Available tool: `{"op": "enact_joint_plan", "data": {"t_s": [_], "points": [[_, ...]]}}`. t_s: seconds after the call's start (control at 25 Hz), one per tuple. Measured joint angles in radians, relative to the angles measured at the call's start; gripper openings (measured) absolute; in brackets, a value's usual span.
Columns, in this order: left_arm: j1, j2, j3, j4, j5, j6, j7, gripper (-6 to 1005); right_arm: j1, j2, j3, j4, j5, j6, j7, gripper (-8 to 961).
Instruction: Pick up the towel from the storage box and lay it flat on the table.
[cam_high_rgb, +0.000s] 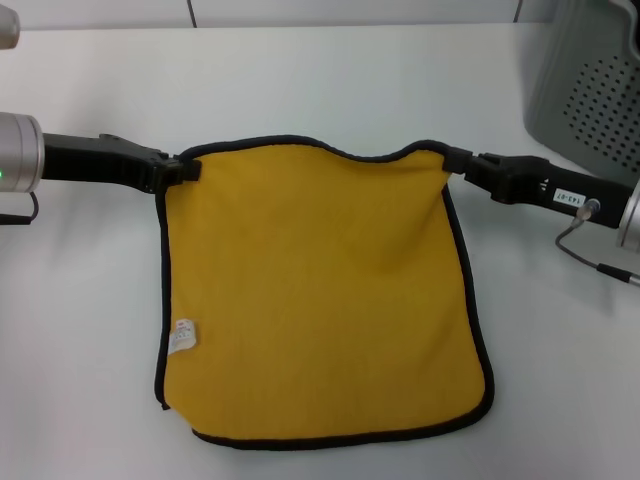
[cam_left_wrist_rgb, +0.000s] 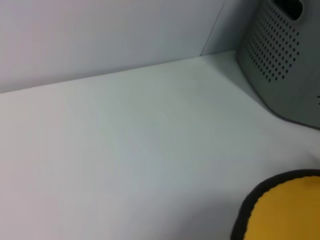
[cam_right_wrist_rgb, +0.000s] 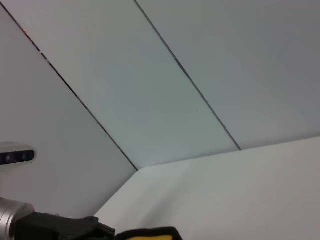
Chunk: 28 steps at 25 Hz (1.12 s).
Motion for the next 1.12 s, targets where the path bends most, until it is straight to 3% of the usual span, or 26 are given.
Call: {"op": "enact_joint_plan", "data": {"t_s": [0.24,0.32,0.52,0.64,0.88,1.0,1.12], "points": [[0.000,-0.001,0.000,-0.001,0.001,-0.032,-0.004,39,0.016,-0.010,0.006,0.004,-0.005,0.026,0.042,105],[0.000,-0.001,0.000,0.000,0.002,-0.035,-0.004,110,0.017,-0.010,0.006,0.004,-0.008,0.030,0.041,116],[0.003,-0.001,-0.004,0.007,-0.004,-0.043,0.009,295,0.007,-0.007,0.008,0.004,-0.008,0.036,0.028,292],[0.018,-0.001,-0.004,0.010,-0.042,-0.013,0.076,414,-0.010,-0.004,0.013,-0.003,-0.002,-0.050,-0.063,386],[0.130,-0.016,-0.002,0.025,-0.348,0.309,0.549,522,-0.019,-0.018,0.019,-0.024,-0.070,-0.398,-0.402,565],[0.188,-0.020,-0.001,0.009,-0.455,0.508,0.771,533,-0.027,-0.011,0.018,-0.048,-0.105,-0.453,-0.473,679],[0.220,-0.017,0.026,-0.015,-0.513,0.673,0.835,544,-0.032,-0.002,-0.006,-0.068,-0.131,-0.470,-0.517,793]]}}
